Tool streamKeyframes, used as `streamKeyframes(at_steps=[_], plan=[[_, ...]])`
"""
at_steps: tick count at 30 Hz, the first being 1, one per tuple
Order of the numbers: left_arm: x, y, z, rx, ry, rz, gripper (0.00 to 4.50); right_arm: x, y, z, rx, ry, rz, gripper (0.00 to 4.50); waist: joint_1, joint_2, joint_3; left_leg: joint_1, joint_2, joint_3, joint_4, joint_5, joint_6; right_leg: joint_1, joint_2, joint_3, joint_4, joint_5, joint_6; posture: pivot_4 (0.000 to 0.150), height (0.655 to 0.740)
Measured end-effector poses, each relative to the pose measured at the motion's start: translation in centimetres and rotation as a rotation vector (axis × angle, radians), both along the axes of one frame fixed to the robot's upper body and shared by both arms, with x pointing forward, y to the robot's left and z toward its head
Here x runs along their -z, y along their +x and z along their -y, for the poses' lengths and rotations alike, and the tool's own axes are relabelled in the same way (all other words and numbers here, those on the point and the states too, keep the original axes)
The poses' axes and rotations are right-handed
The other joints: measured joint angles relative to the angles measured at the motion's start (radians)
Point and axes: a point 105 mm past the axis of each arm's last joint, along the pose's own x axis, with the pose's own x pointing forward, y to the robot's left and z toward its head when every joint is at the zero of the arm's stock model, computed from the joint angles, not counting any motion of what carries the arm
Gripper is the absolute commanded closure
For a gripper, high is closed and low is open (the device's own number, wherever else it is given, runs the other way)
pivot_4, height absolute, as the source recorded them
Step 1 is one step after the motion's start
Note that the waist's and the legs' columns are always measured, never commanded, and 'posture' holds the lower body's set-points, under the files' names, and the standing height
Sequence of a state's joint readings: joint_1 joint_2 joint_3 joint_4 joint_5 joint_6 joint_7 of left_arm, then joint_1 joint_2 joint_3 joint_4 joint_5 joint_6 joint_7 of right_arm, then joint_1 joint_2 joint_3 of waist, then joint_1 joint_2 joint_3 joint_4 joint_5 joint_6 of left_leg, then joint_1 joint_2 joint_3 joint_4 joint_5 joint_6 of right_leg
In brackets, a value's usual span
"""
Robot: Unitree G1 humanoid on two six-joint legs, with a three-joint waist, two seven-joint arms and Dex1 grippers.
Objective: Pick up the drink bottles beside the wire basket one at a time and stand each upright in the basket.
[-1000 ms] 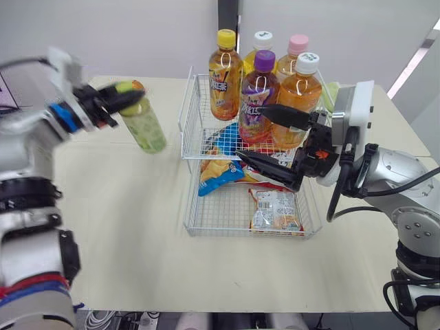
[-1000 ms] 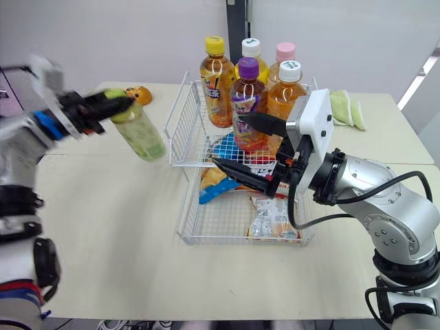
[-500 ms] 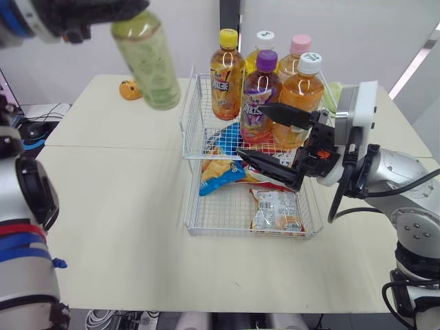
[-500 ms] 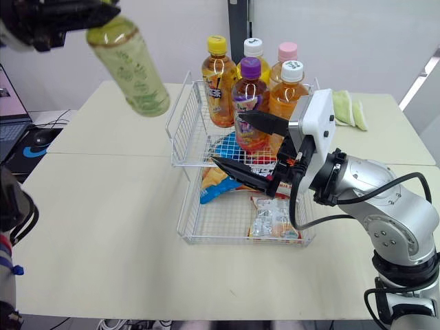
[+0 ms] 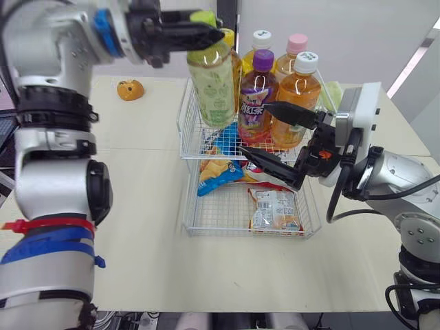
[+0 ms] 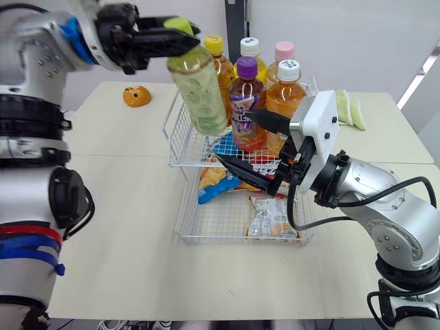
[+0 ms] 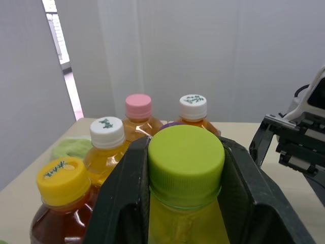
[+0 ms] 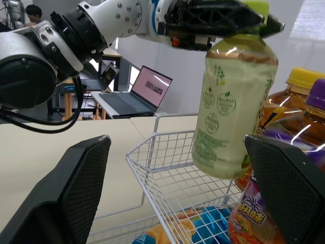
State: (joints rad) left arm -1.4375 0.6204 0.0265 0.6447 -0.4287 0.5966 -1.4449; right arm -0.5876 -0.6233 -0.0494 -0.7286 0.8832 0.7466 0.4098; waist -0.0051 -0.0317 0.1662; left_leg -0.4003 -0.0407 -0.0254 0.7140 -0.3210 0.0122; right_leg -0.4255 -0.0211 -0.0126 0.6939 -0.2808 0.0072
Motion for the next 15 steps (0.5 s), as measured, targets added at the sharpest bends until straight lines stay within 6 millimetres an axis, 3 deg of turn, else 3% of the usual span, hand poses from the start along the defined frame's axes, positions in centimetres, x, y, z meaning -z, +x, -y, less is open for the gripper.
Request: streamKeyframes(at_steps=[6,11,15], plan=[[2.3,0.9,0.5,-0.028,0.019,-0.002,3.13,0.1,0.0,0.3,0.025,0.0,-0.003,0.0,0.0,0.0,0.0,0.0,0.0,0.0,0.0,0.0,0.0,0.0,0.0,0.0,0.0,0.0,0.0,0.15,0.74],[2.5,1.1,0.8,-0.033,0.033,0.041,3.13,0.0,0.0,0.4,0.039,0.0,-0.003,0.0,0.001,0.0,0.0,0.0,0.0,0.0,0.0,0.0,0.0,0.0,0.0,0.0,0.001,0.0,0.0,0.15,0.74],[2.7,1.1,1.0,-0.029,0.031,0.052,1.87,0.1,-0.1,0.4,0.039,-0.002,-0.01,0.0,0.001,0.0,0.0,0.0,0.0,0.0,0.0,0.0,0.0,0.0,0.0,0.0,0.001,0.0,0.0,0.15,0.74]])
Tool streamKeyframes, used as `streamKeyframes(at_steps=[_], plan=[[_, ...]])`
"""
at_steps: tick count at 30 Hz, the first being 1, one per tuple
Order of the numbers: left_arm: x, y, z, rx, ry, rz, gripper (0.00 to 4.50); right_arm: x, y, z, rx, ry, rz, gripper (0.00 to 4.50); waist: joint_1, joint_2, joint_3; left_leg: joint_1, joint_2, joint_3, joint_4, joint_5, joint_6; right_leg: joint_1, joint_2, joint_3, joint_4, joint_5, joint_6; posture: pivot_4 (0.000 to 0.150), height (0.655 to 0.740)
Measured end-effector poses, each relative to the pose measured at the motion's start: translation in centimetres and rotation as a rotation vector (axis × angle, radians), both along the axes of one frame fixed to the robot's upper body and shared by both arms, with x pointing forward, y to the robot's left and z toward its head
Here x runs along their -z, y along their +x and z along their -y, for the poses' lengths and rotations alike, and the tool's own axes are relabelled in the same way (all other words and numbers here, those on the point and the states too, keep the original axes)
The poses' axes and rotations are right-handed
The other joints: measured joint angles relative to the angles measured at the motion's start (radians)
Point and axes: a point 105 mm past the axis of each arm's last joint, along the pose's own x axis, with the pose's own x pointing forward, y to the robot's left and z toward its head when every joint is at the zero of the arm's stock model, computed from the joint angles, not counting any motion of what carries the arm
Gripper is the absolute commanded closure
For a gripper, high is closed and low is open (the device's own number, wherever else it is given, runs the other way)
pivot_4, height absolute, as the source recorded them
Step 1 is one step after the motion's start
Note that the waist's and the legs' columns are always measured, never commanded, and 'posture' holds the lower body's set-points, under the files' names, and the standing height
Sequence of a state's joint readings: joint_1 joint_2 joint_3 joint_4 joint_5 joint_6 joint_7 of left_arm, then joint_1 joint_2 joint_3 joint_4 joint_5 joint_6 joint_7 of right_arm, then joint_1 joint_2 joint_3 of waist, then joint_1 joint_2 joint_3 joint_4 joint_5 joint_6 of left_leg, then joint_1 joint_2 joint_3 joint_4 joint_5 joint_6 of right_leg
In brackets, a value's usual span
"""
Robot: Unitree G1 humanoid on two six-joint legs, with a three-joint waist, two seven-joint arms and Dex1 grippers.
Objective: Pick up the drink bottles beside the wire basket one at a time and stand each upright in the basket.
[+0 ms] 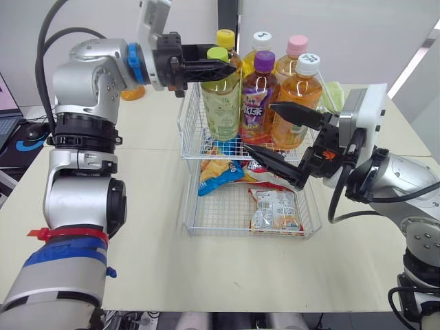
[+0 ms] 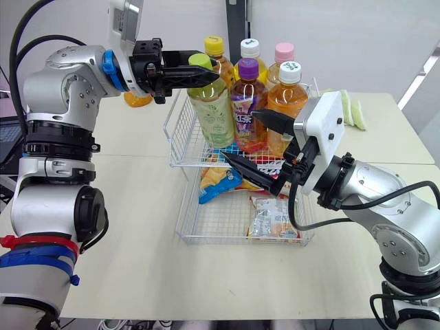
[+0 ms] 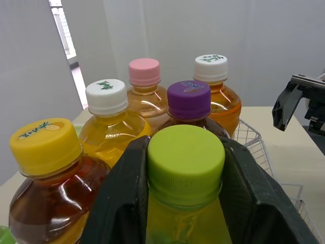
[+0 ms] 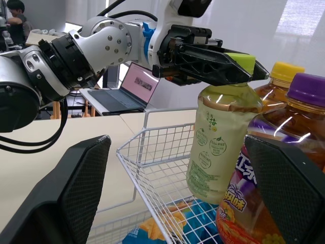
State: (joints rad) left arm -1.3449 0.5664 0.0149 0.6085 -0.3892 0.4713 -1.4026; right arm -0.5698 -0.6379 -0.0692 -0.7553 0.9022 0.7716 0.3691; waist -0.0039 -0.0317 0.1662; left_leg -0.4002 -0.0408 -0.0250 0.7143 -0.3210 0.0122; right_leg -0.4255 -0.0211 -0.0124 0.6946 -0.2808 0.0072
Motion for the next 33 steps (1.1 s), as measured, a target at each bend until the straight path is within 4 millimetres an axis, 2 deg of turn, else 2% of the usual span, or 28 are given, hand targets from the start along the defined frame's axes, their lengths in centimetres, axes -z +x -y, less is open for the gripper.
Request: streamKeyframes(at_steps=[6,11,14,17,20,21,23,25,27,30,32,33], plan=[[0.0,0.1,-0.5,-0.015,-0.006,-0.007,0.02,-0.2,-0.2,0.1,-0.006,0.003,0.004,0.0,0.0,0.0,0.0,0.0,0.0,0.0,0.0,0.0,0.0,0.0,0.0,0.0,0.0,0.0,0.0,0.15,0.74],[-1.6,0.0,-3.7,-0.114,-0.099,-0.021,0.02,-1.2,-0.6,1.2,-0.01,0.013,0.022,0.0,-0.002,0.0,0.0,0.0,0.0,0.0,0.0,0.0,0.0,0.0,0.0,0.0,0.001,0.0,0.0,0.15,0.74],[-1.8,0.1,-7.0,-0.232,-0.141,-0.02,0.02,-2.6,-0.8,3.2,0.026,-0.011,0.044,0.0,-0.001,0.0,0.0,0.001,0.0,0.0,0.0,0.0,0.0,0.0,0.0,0.0,0.001,0.0,0.0,0.15,0.74],[-1.0,0.3,-10.8,-0.385,-0.175,-0.021,0.02,-4.3,-0.2,6.7,0.128,-0.054,0.054,0.0,0.001,0.0,0.0,0.001,0.0,0.0,0.0,0.0,0.0,0.001,0.0,0.0,0.0,0.0,0.0,0.15,0.74],[2.2,0.8,-15.0,-0.576,-0.155,-0.038,0.02,-5.0,0.6,11.7,0.282,-0.099,0.041,0.0,0.006,0.0,-0.001,0.003,0.0,0.0,-0.001,0.0,0.0,0.004,0.0,0.0,-0.003,0.0,0.0,0.15,0.74],[4.0,1.0,-16.6,-0.653,-0.127,-0.043,0.02,-4.5,1.1,13.9,0.35,-0.113,0.023,0.0,0.007,-0.001,-0.001,0.003,0.0,0.0,-0.001,0.0,0.0,0.005,0.0,0.0,-0.003,0.0,0.0,0.15,0.74],[7.0,1.1,-18.5,-0.745,-0.094,-0.062,0.02,-2.9,1.9,17.1,0.438,-0.126,-0.023,0.0,0.011,-0.002,-0.002,0.003,0.0,0.0,0.0,0.0,0.001,0.005,-0.001,0.0,-0.003,0.0,0.0,0.15,0.74],[10.8,0.7,-20.6,-0.847,-0.079,-0.105,0.02,0.2,2.7,20.8,0.526,-0.146,-0.092,0.0,0.012,-0.002,-0.002,0.003,0.0,0.001,0.0,0.0,0.001,0.005,-0.001,0.001,-0.004,0.0,0.0,0.15,0.74],[14.2,0.3,-21.9,-0.941,-0.06,-0.141,0.02,3.4,3.1,23.9,0.6,-0.121,-0.166,0.0,0.014,-0.002,-0.002,0.003,0.0,0.002,0.0,0.0,0.001,0.005,-0.001,0.001,-0.003,0.0,0.0,0.15,0.74],[18.1,-0.3,-22.4,-1.046,0.005,-0.142,0.02,7.6,3.5,26.1,0.655,-0.113,-0.228,0.0,0.014,-0.002,-0.002,0.004,0.0,0.002,-0.001,0.0,0.001,0.004,-0.001,0.002,0.0,0.0,0.0,0.15,0.74],[19.4,-0.6,-22.3,-1.083,0.024,-0.136,0.02,9.5,3.7,26.5,0.665,-0.11,-0.254,0.0,0.013,-0.001,-0.002,0.004,0.001,0.002,-0.001,0.0,0.001,0.004,-0.001,0.002,0.001,0.0,0.0,0.15,0.74],[19.4,-0.6,-22.0,-1.091,0.022,-0.125,0.02,10.1,3.7,26.6,0.666,-0.111,-0.264,0.0,0.013,-0.001,-0.002,0.005,0.001,0.002,-0.001,0.0,0.001,0.004,-0.001,0.002,0.002,0.0,0.0,0.15,0.74]])
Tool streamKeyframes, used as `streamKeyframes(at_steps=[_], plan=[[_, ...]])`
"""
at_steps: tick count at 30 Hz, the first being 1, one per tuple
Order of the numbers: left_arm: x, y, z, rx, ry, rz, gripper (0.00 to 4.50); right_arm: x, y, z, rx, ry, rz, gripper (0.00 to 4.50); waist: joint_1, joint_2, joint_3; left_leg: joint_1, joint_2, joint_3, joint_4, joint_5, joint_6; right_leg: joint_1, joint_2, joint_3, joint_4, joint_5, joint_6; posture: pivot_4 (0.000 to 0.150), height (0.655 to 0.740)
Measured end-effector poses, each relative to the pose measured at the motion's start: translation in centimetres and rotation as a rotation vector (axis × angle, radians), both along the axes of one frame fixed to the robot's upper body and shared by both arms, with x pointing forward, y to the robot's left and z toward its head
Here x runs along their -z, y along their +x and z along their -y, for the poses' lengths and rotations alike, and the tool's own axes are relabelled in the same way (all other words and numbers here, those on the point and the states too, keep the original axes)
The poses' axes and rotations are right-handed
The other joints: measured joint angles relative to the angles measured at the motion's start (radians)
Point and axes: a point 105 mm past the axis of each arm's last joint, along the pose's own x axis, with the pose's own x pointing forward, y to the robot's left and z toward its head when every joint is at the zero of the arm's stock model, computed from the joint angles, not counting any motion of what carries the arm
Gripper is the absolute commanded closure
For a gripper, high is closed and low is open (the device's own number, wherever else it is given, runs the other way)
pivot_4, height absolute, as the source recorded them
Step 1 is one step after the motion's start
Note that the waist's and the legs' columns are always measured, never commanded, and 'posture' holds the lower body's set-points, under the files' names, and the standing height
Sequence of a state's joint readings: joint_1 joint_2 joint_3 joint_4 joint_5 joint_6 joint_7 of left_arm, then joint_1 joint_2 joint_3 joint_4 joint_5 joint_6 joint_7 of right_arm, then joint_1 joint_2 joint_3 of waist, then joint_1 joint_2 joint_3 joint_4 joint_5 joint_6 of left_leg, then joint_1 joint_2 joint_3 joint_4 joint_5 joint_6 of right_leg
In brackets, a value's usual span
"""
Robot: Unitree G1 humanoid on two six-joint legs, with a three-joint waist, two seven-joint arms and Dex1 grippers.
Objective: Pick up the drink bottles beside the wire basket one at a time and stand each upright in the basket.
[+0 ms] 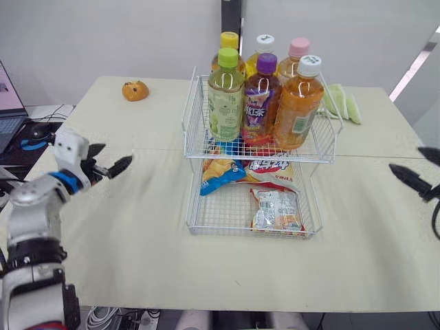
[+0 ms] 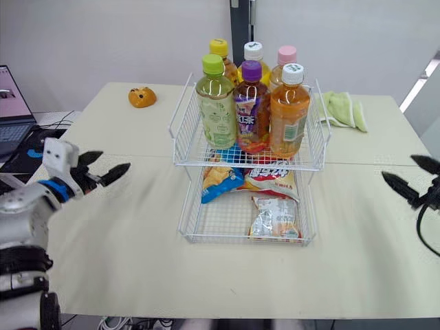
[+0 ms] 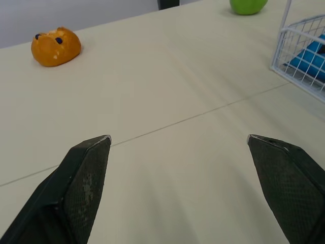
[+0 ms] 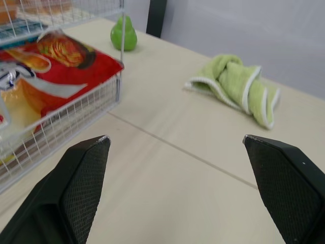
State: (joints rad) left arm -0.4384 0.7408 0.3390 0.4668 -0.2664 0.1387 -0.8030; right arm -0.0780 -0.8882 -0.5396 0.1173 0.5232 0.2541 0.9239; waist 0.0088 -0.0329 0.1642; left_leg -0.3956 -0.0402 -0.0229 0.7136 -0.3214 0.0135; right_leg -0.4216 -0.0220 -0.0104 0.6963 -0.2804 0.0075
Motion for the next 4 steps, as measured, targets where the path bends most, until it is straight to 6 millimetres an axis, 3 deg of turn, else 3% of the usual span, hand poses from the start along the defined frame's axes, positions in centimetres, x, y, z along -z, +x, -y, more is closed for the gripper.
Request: streamKeyframes(at_steps=[4], plan=[[-1.6,0.0,0.7,0.002,0.021,0.061,0.02,0.7,0.2,0.3,0.005,-0.017,-0.005,0.0,-0.001,0.003,-0.001,0.001,0.0,0.0,0.0,0.0,0.0,0.001,0.0,0.0,0.0,0.0,0.0,0.15,0.74]])
